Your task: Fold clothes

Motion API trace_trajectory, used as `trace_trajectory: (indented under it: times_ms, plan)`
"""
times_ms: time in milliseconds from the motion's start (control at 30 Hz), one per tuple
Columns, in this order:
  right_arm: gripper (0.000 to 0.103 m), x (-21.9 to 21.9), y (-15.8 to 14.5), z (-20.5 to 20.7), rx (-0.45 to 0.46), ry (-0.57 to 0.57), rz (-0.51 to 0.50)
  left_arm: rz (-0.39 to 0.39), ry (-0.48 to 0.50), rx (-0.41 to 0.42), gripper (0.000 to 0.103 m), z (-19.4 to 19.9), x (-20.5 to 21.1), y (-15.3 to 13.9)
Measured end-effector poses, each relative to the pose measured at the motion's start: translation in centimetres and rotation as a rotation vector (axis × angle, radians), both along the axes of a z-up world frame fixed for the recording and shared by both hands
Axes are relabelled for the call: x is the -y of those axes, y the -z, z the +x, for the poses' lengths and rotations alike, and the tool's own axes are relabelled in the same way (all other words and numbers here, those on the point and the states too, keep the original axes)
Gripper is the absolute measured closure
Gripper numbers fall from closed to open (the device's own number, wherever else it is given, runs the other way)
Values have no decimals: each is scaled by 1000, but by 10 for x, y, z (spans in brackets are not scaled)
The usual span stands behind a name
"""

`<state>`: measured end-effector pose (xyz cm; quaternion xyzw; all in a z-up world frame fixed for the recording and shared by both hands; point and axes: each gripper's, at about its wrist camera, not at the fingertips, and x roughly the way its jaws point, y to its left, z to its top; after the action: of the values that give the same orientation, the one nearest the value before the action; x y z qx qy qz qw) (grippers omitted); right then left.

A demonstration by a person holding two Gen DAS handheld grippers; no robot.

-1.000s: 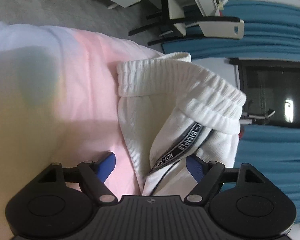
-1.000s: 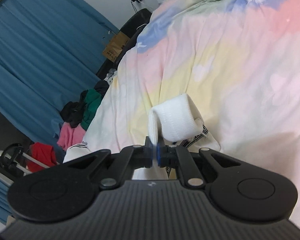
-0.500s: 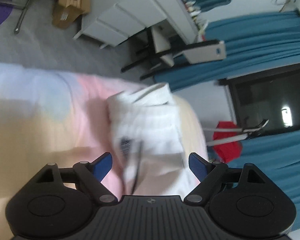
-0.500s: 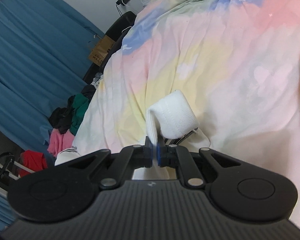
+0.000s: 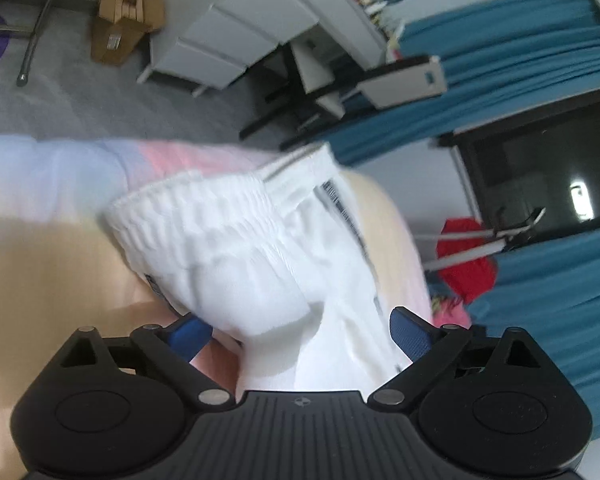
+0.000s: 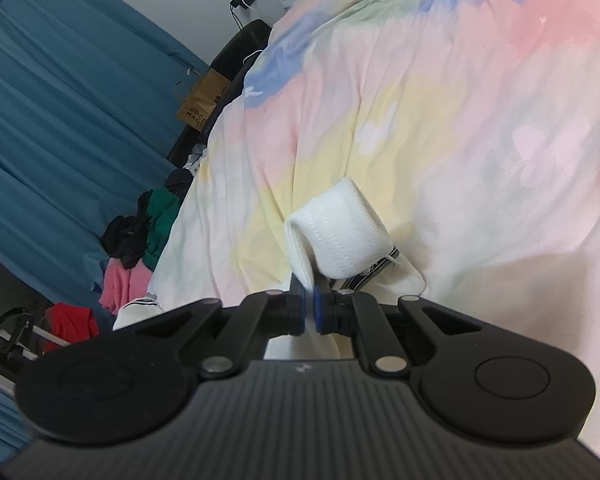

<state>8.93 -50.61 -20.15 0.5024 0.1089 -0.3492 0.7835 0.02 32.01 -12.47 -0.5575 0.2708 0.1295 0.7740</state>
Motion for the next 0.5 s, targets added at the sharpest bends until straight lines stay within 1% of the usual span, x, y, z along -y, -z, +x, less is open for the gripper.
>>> trace_trajectory:
  times_ms: [67,100,133,167,200,233,300,367,400,433,467,500]
  plan:
    - [95,1,2,0,5,-8,3,-67,25,-34,39,9,-1,16]
    - [95,1,2,0,8,-12,5,-84,38,-48,48,12,-1,22]
    - [95,1,3,-1,11,-16,8,-96,51,-61,71,15,-1,27]
    - [95,3,5,-2,20,-19,20,-108,63,-74,82,18,-2,33]
    - [95,4,6,-3,28,-19,30,-109,71,-73,87,18,-4,34]
    - [95,6,7,-6,42,-21,42,-105,78,-68,90,17,-7,33]
    - [95,8,10,-11,65,-27,66,-121,88,-62,91,17,-15,27]
    - [96,13,6,-11,54,-67,73,-185,100,-39,92,19,-29,18]
    - [96,17,2,-10,71,-90,92,-209,102,-27,92,20,-35,12]
    - [95,23,-6,-9,108,-129,112,-219,110,-14,92,20,-40,5]
    - [95,28,-15,-9,126,-157,108,-225,122,-1,92,19,-44,-3]
    - [96,30,-26,-11,144,-184,83,-231,135,12,92,17,-48,-11]
